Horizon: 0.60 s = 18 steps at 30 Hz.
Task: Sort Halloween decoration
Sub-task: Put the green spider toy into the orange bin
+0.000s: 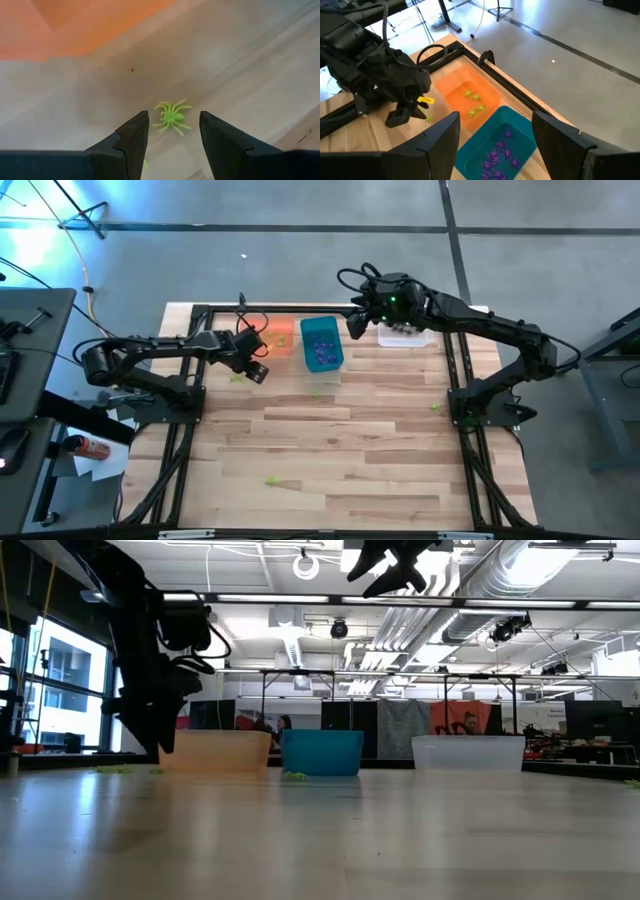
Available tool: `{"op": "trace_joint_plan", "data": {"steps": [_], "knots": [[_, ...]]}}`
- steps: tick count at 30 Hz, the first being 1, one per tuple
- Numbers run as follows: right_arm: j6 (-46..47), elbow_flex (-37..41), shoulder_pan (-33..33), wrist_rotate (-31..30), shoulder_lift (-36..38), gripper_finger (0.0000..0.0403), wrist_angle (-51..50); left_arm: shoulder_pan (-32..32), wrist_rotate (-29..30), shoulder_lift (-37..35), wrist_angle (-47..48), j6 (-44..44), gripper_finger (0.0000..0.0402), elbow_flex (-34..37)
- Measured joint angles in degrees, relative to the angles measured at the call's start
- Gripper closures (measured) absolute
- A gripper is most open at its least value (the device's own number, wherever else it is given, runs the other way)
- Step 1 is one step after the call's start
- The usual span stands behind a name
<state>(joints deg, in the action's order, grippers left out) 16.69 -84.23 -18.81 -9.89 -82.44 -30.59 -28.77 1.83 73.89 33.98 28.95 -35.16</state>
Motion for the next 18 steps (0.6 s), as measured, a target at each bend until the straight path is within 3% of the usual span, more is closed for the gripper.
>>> {"op": "trace_joint_plan", "data": {"steps": [10, 18], "knots": [[0.42, 0.0, 0.0, 0.02, -0.02, 0.0159, -0.01, 0.0, -2.62, 0.76, -5.85, 0.98, 0.025, 4.32], [0.53, 0.0, 0.0, 0.0, -0.02, 0.0159, 0.0, 0.0, -2.32, 3.34, -7.39, 2.47, 0.0291, 4.64]]}}
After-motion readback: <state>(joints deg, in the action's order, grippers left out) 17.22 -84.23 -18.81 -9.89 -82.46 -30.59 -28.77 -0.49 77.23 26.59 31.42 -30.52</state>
